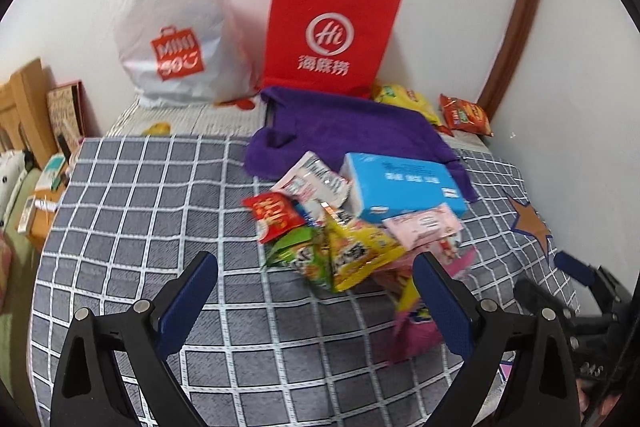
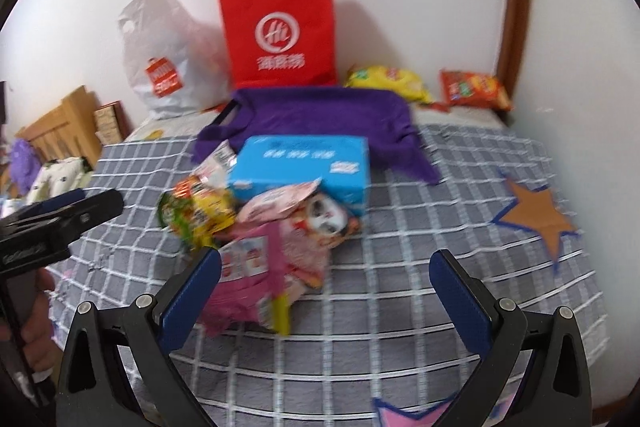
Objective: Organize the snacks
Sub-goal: 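Grasp the pink snack bag with the right tool while the left tool grasps the green snack bag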
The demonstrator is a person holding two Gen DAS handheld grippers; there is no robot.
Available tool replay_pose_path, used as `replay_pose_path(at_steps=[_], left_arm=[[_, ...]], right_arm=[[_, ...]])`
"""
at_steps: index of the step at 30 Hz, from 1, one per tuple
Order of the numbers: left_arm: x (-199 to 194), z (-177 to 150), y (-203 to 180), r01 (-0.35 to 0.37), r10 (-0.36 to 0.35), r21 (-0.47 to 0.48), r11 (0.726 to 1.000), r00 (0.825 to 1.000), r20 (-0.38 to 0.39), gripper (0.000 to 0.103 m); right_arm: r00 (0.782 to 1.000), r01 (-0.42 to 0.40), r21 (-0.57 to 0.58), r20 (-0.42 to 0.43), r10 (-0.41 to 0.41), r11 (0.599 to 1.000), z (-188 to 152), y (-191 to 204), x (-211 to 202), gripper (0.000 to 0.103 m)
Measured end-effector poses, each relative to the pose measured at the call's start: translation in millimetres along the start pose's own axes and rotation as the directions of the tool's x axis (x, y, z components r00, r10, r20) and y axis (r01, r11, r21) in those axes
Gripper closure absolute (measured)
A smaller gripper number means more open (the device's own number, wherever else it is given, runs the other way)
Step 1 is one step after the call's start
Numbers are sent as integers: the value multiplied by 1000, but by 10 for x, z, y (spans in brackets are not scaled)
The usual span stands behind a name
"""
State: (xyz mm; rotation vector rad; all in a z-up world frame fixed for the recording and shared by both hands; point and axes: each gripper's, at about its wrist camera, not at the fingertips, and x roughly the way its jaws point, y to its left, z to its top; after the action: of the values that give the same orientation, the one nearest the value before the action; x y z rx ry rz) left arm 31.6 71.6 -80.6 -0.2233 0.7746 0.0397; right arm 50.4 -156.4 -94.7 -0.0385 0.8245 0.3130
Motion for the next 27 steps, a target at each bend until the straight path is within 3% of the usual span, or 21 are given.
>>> replay_pose_path(at_steps=[11,16,17,27], left_arm=[[230,5,298,-61,60,-40,997,998,-37,5],[381,6,332,-64,61,-40,997,996,-62,5],[411,7,329,-66,63,-38,997,996,-67,5],[749,10,203,-14,11,-20,1000,993,-116,5]], right_arm=[[988,-97,-90,-127,85,991,-184,408,600,2],[978,-121,-112,-183,99,986,-273,434,791,24],[977,-133,-113,-184,111,985,-287,417,791,29],[989,-121,-85,-91,113,989,-165,119,410,31]])
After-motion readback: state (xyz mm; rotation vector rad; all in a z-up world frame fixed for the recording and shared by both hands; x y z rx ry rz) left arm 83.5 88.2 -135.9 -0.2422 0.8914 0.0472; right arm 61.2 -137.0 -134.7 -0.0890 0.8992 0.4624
